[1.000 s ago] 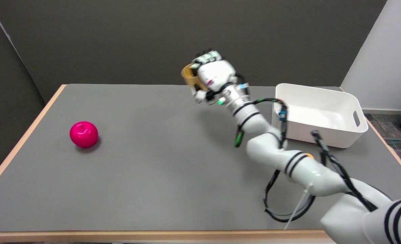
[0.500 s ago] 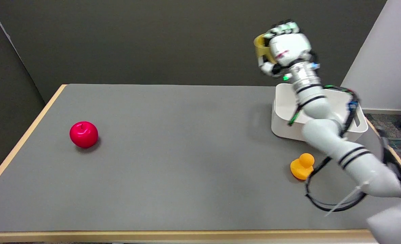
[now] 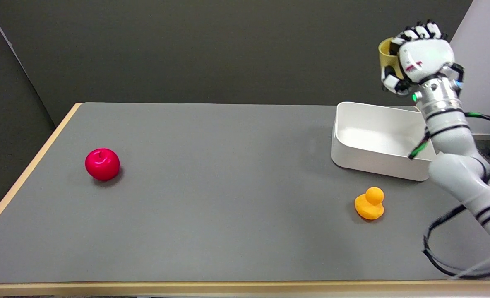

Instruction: Place the cup in the white box.

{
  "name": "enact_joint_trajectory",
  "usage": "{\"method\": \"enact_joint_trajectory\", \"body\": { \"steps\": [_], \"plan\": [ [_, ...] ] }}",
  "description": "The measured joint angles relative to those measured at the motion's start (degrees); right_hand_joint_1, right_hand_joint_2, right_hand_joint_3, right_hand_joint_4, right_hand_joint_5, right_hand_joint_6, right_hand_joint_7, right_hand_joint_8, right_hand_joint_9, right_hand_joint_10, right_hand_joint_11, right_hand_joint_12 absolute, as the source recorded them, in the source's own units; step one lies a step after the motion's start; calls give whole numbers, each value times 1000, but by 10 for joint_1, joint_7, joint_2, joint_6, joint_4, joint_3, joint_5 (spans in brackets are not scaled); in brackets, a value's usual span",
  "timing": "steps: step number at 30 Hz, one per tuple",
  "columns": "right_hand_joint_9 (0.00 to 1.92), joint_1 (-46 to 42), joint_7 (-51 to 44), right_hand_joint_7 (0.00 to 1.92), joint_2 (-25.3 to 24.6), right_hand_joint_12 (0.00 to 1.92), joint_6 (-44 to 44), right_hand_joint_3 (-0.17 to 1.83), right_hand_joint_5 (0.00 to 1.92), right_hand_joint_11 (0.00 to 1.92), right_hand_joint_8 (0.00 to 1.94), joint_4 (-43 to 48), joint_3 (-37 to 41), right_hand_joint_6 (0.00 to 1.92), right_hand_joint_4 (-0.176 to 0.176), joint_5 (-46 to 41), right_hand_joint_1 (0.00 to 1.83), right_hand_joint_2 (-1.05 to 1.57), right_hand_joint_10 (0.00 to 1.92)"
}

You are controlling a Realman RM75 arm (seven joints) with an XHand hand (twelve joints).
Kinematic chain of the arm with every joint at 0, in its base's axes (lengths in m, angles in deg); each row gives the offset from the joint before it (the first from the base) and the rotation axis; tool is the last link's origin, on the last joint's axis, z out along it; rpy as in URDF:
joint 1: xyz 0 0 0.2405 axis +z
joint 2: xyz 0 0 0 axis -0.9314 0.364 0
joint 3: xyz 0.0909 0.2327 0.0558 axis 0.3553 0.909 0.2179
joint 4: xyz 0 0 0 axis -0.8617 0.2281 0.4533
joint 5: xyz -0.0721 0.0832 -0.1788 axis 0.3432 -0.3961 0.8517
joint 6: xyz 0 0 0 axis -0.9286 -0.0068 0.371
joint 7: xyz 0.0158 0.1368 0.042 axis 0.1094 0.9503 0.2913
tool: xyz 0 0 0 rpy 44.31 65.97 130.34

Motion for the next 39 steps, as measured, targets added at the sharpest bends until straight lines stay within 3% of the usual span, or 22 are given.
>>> {"method": "enact_joint_trajectory", "body": {
  "steps": [10, 13, 15, 17, 19, 33, 36, 38, 39],
  "plan": [
    [192, -100, -13, 363, -6, 987, 19, 615, 664, 50, 585, 18, 40, 1620, 60, -20, 902, 1021, 726],
    [188, -117, -14, 387, -11, 1113, 27, 509, 697, -1, 516, 10, 38, 1532, 93, -24, 913, 1038, 719],
    [187, -123, -15, 376, -15, 1097, 32, 522, 693, 4, 518, 0, 31, 1543, 89, -28, 912, 1036, 717],
    [183, -126, -16, 332, -18, 980, 38, 613, 663, 43, 569, -11, 22, 1623, 62, -33, 900, 1018, 719],
    [182, -127, -16, 333, -20, 975, 43, 615, 660, 35, 570, -24, 10, 1625, 60, -39, 898, 1022, 719],
    [166, -97, 4, 312, -39, 962, 73, 618, 662, 29, 560, -112, -80, 1626, 69, -73, 895, 1018, 707],
    [123, -87, 10, 249, -42, 1017, 81, 457, 636, -1, 471, -126, -95, 1599, 84, -77, 879, 1100, 676],
    [98, -82, 14, 202, -44, 899, 84, 910, 396, -1, 329, -133, -103, 1220, -33, -79, 692, 756, 606],
    [55, -79, 17, 160, -45, 808, 85, 895, 324, -1, 283, -136, -107, 913, -37, -79, 651, 744, 572]
  ]
}}
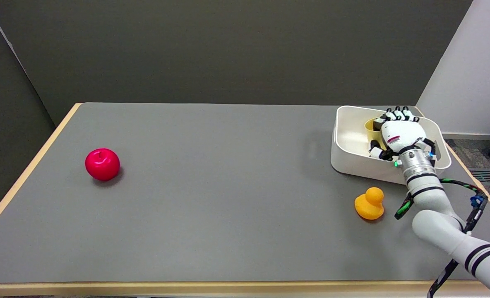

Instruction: Place the cup in the white box.

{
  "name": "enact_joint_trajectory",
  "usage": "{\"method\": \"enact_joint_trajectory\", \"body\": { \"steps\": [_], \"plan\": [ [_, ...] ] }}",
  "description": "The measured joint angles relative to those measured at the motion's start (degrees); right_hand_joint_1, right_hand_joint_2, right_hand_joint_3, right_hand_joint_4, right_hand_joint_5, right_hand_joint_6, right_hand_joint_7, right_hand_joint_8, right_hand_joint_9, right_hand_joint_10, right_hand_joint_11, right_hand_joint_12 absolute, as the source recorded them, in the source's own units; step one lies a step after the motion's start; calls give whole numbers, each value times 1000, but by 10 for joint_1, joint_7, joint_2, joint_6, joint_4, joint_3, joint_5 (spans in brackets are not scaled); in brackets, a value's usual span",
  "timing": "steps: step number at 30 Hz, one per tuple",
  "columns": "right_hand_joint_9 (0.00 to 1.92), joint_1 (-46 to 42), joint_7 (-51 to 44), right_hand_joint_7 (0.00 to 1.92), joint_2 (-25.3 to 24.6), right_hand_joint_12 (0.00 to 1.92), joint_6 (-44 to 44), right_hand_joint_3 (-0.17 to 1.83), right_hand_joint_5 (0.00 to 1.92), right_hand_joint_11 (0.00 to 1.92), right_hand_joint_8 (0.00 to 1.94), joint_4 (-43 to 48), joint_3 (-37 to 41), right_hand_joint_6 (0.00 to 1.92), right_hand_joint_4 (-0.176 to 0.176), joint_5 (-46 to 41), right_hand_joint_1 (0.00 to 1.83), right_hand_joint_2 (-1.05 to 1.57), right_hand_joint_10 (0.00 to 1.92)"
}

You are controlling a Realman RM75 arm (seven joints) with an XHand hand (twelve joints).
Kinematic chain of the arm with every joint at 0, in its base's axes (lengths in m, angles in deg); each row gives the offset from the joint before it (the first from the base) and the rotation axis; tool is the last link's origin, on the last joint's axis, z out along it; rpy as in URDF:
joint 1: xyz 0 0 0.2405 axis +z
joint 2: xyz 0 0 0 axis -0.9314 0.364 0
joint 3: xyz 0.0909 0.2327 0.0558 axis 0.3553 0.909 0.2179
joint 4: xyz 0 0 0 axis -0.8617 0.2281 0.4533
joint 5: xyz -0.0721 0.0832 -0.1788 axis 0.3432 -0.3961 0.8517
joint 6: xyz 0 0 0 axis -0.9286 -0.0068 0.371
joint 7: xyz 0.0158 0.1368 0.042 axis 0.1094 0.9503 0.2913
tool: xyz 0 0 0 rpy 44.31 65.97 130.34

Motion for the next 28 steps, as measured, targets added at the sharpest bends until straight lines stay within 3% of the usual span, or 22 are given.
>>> {"method": "enact_joint_trajectory", "body": {
  "steps": [1, 3, 5, 7, 10, 14, 28],
  "plan": [
    [16, 2, 3, 120, -1, 724, 1, 881, 256, -1, 240, -3, -4, 628, -41, -1, 613, 734, 541],
    [0, 4, 10, 101, -2, 695, 1, 870, 244, -1, 237, -6, -10, 504, -32, -3, 581, 722, 519],
    [-1, 7, 16, 62, -3, 604, 1, 955, 169, -1, 210, -7, -15, 460, -7, -4, 497, 656, 352],
    [21, 11, 22, 82, -4, 448, 1, 993, 86, -1, 39, -7, -20, 423, 18, -4, 642, 607, 129],
    [-1, 15, 29, -1, -4, 140, 1, 893, 26, -1, -1, -1, -24, 54, 40, -5, 394, 623, -1],
    [-1, 21, 36, -1, -1, -1, 4, 677, -1, -1, -1, 14, -27, -1, 42, -5, 419, 656, -1],
    [-1, 35, 51, -1, 21, -1, 23, 713, -1, -1, -1, 83, -32, -1, 39, 8, 396, 648, -1]
  ]
}}
